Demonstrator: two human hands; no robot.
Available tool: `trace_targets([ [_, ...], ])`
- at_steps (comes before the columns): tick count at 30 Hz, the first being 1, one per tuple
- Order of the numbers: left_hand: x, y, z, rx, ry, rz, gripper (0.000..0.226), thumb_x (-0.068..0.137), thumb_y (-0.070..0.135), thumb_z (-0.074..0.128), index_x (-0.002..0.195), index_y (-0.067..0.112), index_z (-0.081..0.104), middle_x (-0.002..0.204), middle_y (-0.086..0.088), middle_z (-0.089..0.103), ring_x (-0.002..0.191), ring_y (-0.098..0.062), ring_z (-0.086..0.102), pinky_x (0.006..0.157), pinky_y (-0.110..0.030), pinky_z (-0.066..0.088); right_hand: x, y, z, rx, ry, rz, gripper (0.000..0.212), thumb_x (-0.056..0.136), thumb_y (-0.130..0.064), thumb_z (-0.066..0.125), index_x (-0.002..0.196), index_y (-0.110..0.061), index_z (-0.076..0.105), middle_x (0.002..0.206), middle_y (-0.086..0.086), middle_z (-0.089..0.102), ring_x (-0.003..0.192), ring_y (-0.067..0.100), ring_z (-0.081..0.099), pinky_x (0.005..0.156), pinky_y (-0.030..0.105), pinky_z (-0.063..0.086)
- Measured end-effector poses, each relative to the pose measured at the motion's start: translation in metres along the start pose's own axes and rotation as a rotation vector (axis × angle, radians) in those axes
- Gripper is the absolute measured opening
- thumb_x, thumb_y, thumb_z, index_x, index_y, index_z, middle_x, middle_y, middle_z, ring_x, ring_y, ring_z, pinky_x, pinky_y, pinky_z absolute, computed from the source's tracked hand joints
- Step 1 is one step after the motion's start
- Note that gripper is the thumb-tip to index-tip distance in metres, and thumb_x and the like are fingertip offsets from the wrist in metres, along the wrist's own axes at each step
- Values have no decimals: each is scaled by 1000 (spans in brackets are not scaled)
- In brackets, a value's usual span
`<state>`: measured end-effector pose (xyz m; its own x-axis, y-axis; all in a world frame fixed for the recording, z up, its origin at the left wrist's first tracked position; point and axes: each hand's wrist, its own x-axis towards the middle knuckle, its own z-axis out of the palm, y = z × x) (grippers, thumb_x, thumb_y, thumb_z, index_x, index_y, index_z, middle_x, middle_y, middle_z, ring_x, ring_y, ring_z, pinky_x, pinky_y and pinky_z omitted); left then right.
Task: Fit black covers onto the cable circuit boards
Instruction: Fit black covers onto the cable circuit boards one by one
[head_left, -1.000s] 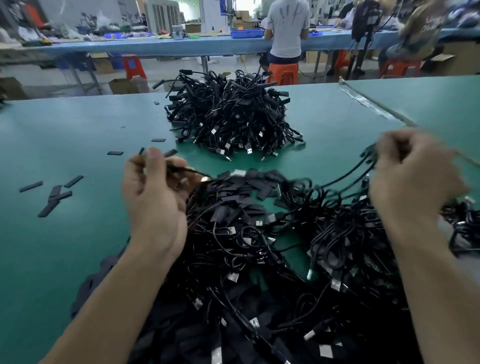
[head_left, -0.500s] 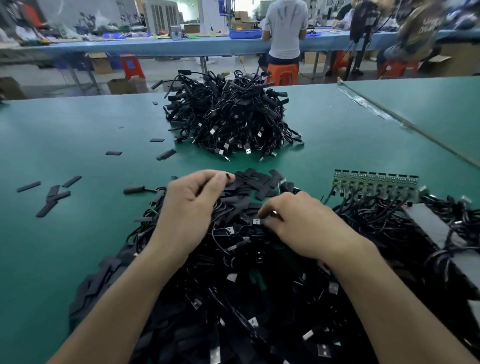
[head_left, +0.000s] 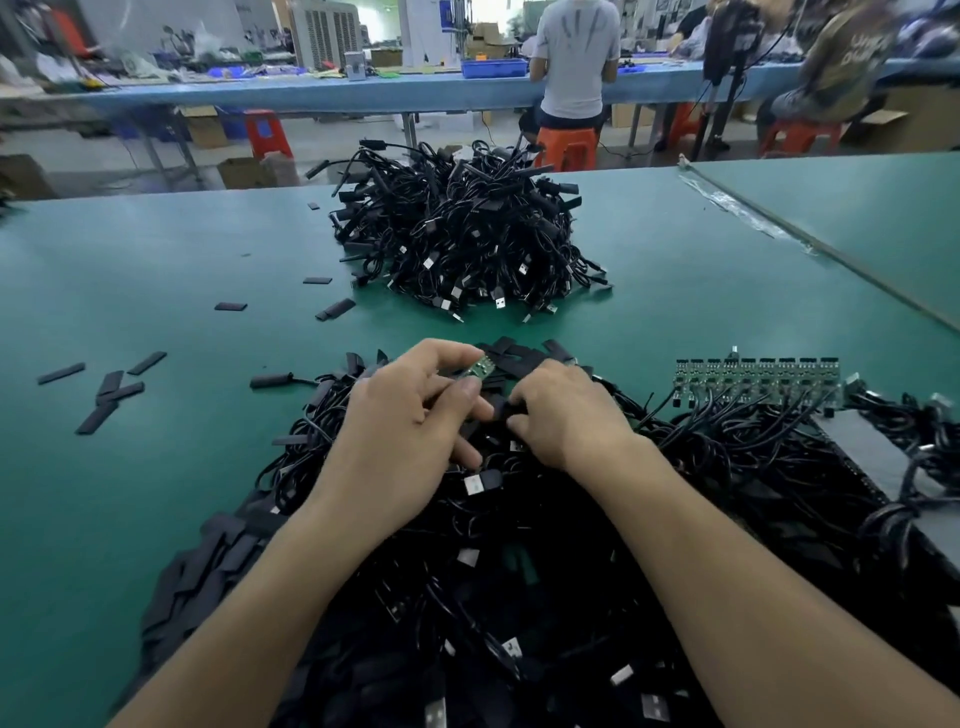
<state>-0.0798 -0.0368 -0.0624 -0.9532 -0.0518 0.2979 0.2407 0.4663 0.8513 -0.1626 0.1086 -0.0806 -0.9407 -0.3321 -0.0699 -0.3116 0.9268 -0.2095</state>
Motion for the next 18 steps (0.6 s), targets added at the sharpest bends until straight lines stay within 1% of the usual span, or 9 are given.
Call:
trace_targets([
  [2,2,-4,-3,31,56,-35,20,101,19,54,109,37,60,81,15,73,51,-12,69,49,-13,46,-2,2,3,44,70,11,13,93,-22,65,104,-21,72,115,6,64,112,31,55,91,40,48],
  [3,3,-6,-4,56,73,-46,20,101,19,54,110,36,60,81,17,73,52,-10,69,50,-13,46,-4,1,3,59,77,19,12,91,-17,66,101,-21,72,111,6,66,109,31,57,88,40,49],
  [5,3,-7,-5,108,91,-54,19,101,19,54,111,33,61,79,17,72,54,-7,69,53,-14,46,-7,1,2,80,79,38,17,91,-11,63,104,-20,68,107,8,66,106,32,59,81,38,49],
  [7,1,-4,-3,174,122,-11,20,100,19,55,114,30,63,76,15,71,56,-3,69,55,-14,47,-10,1,1,101,113,61,16,93,-9,58,106,-18,62,103,10,62,95,32,60,72,36,45],
  [9,-1,3,0,172,152,62,21,100,18,55,114,31,63,78,16,71,60,-1,69,57,-14,51,-12,3,0,128,146,85,12,95,-14,56,105,-19,59,100,8,59,86,32,59,69,36,43],
  [11,-4,9,2,73,150,119,23,100,16,55,113,34,61,82,16,71,63,-4,70,56,-17,54,-14,4,-1,134,96,96,16,94,-24,62,109,-22,59,105,6,59,90,31,59,71,36,43],
  [14,-7,11,7,-68,88,123,28,101,12,53,109,37,60,84,12,71,61,-9,70,53,-18,53,-12,4,-3,123,-21,93,32,90,-40,68,117,-22,62,115,3,60,105,29,59,81,37,46],
  [16,-7,5,11,-56,61,68,28,100,10,53,108,36,60,83,13,70,58,-10,69,52,-18,52,-8,1,-4,150,-67,82,25,89,-38,69,111,-26,66,118,3,60,109,28,58,88,39,48],
  [18,-6,-4,14,28,65,30,24,100,11,54,109,33,61,83,16,69,57,-8,68,53,-17,50,-6,0,-5,171,-105,78,14,89,-33,68,100,-26,66,113,3,64,104,28,60,88,39,49],
])
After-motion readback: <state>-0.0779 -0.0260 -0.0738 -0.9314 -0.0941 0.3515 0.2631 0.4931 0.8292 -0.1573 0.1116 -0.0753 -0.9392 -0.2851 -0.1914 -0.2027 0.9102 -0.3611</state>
